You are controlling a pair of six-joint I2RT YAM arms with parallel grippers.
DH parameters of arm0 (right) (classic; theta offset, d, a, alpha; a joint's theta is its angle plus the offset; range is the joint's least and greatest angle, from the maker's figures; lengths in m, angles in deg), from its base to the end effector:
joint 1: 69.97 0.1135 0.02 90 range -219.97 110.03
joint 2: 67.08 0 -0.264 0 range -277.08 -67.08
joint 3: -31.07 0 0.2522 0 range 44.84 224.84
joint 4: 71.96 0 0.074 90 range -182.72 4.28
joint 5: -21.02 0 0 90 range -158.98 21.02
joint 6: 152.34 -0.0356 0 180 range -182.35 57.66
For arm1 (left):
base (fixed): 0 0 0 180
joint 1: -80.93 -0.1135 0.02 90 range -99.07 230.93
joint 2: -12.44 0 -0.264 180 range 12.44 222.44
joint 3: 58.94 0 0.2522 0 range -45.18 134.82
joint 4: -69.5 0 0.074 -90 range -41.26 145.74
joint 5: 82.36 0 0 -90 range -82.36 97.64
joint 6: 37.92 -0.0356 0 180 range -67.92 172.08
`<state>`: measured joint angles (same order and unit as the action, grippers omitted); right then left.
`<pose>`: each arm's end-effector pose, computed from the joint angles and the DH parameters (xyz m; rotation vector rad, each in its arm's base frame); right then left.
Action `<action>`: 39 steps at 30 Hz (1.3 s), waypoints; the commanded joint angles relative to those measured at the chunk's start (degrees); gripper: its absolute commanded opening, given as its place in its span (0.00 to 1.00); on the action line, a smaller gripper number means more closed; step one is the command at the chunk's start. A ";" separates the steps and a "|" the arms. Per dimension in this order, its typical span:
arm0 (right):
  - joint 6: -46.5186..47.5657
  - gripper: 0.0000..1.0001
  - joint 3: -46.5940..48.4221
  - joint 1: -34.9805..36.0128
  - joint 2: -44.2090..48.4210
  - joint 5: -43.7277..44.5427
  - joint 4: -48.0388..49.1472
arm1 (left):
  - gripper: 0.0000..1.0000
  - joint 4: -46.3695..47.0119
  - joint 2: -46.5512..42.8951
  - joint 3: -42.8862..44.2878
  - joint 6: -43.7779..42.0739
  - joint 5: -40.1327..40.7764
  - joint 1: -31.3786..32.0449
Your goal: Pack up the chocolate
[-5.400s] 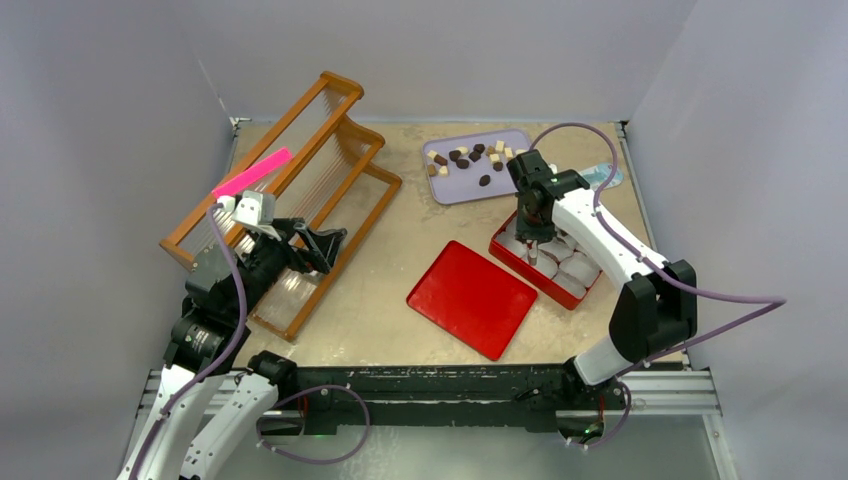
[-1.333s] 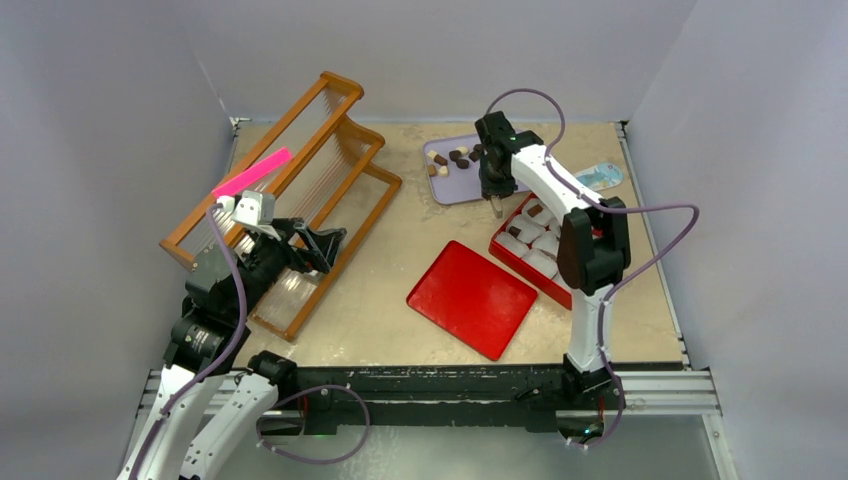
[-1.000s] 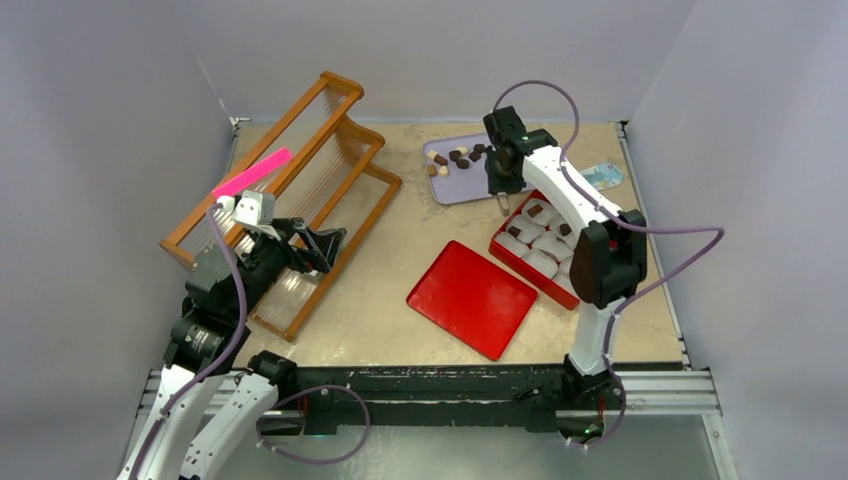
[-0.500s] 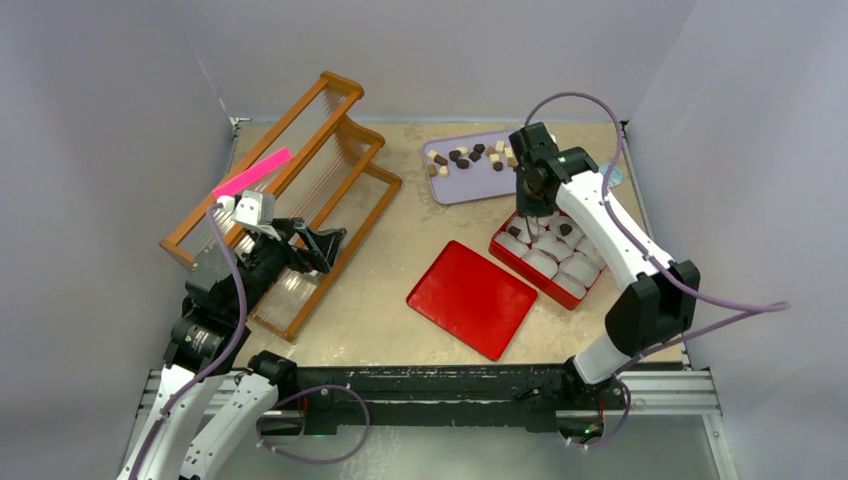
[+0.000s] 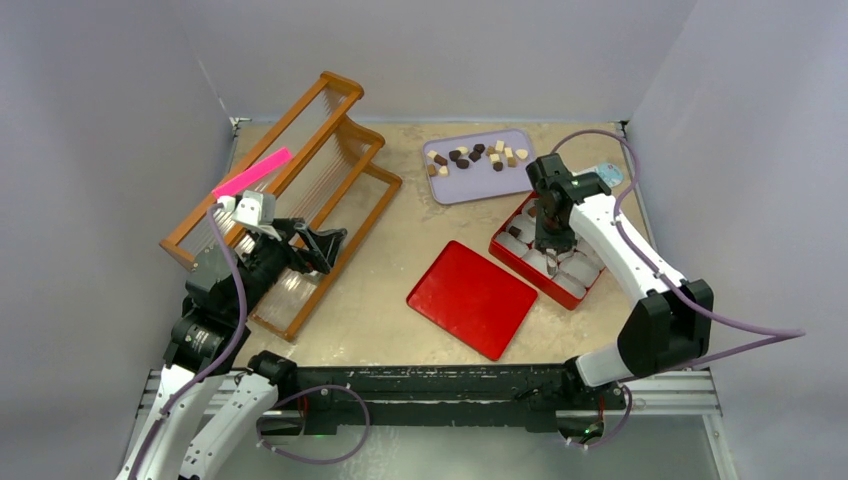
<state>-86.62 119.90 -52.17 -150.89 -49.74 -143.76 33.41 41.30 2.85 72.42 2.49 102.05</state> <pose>0.2751 0.0760 0.2991 0.2408 2.6283 -0.2227 0.1012 -0.0425 0.3720 0.0820 1.6608 -0.6263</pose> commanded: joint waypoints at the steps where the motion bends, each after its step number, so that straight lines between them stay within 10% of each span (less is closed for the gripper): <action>1: -1.74 0.23 -2.52 -0.74 2.64 -1.45 -1.42 | 0.97 0.78 -0.12 0.27 -0.68 -0.21 0.31; 39: 4.09 0.37 7.78 -3.91 2.81 -5.13 6.11 | 0.97 0.75 -0.20 0.21 -0.74 -0.17 0.32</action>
<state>-85.70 123.29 -55.80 -149.38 -52.45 -142.34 33.39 41.30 2.85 72.42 2.49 102.08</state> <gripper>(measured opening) 0.383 0.976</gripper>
